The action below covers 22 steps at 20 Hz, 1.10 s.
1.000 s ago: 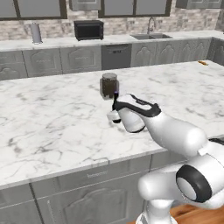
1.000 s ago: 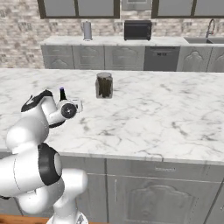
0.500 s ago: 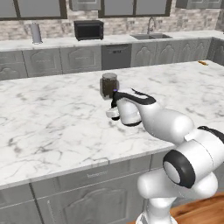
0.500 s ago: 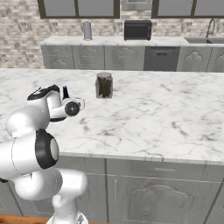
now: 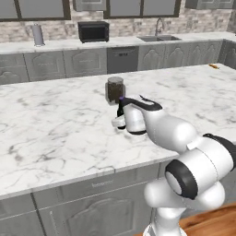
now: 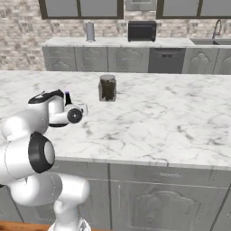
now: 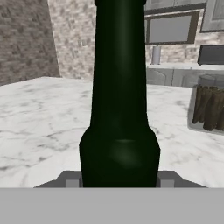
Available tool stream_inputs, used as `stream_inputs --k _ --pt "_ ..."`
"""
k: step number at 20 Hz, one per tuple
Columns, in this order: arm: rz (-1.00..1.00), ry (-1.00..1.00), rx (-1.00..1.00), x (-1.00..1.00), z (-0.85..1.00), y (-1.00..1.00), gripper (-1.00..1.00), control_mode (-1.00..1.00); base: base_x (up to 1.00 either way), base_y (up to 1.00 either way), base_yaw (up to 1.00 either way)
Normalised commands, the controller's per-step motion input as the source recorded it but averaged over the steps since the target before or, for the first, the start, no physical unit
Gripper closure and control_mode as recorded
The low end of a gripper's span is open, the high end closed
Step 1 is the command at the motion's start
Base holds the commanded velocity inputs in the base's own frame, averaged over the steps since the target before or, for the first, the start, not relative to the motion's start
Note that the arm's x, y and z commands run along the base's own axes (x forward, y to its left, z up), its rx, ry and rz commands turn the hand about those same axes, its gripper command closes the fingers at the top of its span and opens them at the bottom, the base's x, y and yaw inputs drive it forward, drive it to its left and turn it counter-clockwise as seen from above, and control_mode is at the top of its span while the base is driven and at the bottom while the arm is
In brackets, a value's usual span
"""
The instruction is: Open the cabinet directly in front. Then move the beer and the mug to the dining counter with the jar on it.
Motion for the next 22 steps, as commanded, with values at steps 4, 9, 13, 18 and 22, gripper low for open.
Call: stream_inputs --k 4,9,13,18,22 --pt "0.00 0.00 0.00 0.00 -0.14 0.00 1.00 -1.00 0.00 0.00 0.00" --pt "0.00 0.00 0.00 0.00 -0.19 0.00 1.00 -1.00 0.00 0.00 0.00" --pt "0.00 0.00 0.00 0.00 -0.18 0.00 1.00 -1.00 0.00 0.00 0.00" --pt "0.00 0.00 0.00 0.00 -0.14 0.00 1.00 -1.00 0.00 0.00 0.00" --pt "0.00 0.00 0.00 0.00 -0.16 0.00 1.00 -1.00 0.00 0.00 0.00"
